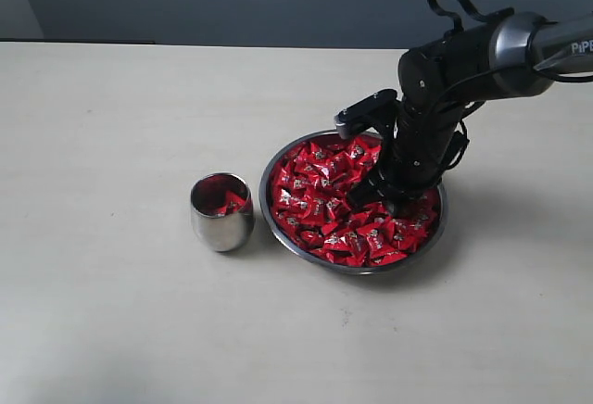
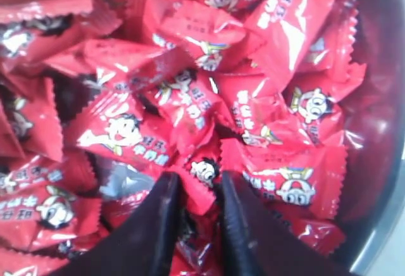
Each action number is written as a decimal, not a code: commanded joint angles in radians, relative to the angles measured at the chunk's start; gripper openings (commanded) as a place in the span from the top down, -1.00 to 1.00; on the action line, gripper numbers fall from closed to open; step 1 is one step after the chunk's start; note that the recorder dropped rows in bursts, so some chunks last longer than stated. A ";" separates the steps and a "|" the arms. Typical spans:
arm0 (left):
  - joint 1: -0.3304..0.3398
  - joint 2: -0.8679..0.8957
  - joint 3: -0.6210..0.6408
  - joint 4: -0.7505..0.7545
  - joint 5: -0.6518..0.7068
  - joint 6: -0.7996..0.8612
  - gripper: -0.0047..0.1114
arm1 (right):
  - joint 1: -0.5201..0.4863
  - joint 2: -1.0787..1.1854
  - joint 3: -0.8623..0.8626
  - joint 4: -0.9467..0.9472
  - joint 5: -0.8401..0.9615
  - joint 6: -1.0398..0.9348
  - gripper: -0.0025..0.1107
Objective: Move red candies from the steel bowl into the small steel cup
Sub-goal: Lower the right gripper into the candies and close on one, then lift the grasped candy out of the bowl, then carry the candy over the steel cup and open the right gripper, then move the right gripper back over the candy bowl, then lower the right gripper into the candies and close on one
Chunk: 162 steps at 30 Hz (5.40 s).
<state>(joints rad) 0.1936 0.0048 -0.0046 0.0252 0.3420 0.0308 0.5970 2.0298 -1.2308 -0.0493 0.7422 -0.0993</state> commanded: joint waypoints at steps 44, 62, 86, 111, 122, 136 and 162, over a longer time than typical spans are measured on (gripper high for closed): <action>-0.007 -0.005 0.005 0.002 -0.008 -0.001 0.91 | 0.231 0.078 -0.554 0.443 0.211 -0.060 0.97; -0.007 -0.005 0.005 0.002 -0.008 -0.001 0.91 | 0.267 0.147 -0.589 0.358 0.272 -0.037 0.97; -0.007 -0.005 0.005 0.002 -0.008 -0.001 0.91 | 0.265 0.122 -0.589 0.354 0.292 -0.036 0.29; -0.007 -0.005 0.005 0.002 -0.008 -0.001 0.91 | -0.007 -0.342 -0.130 0.077 -0.075 0.076 0.29; -0.007 -0.005 0.005 0.002 -0.008 -0.001 0.91 | -0.014 -0.416 0.218 0.080 -0.243 0.129 0.29; -0.007 -0.005 0.005 0.002 -0.008 -0.001 0.91 | -0.014 -0.313 0.055 0.061 -0.239 -0.241 0.29; -0.007 -0.005 0.005 0.002 -0.008 -0.001 0.91 | 0.043 -0.162 -0.109 0.413 0.090 -0.133 0.29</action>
<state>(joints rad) 0.1936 0.0048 -0.0046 0.0252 0.3420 0.0308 0.6233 1.8409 -1.3361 0.3395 0.8010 -0.3096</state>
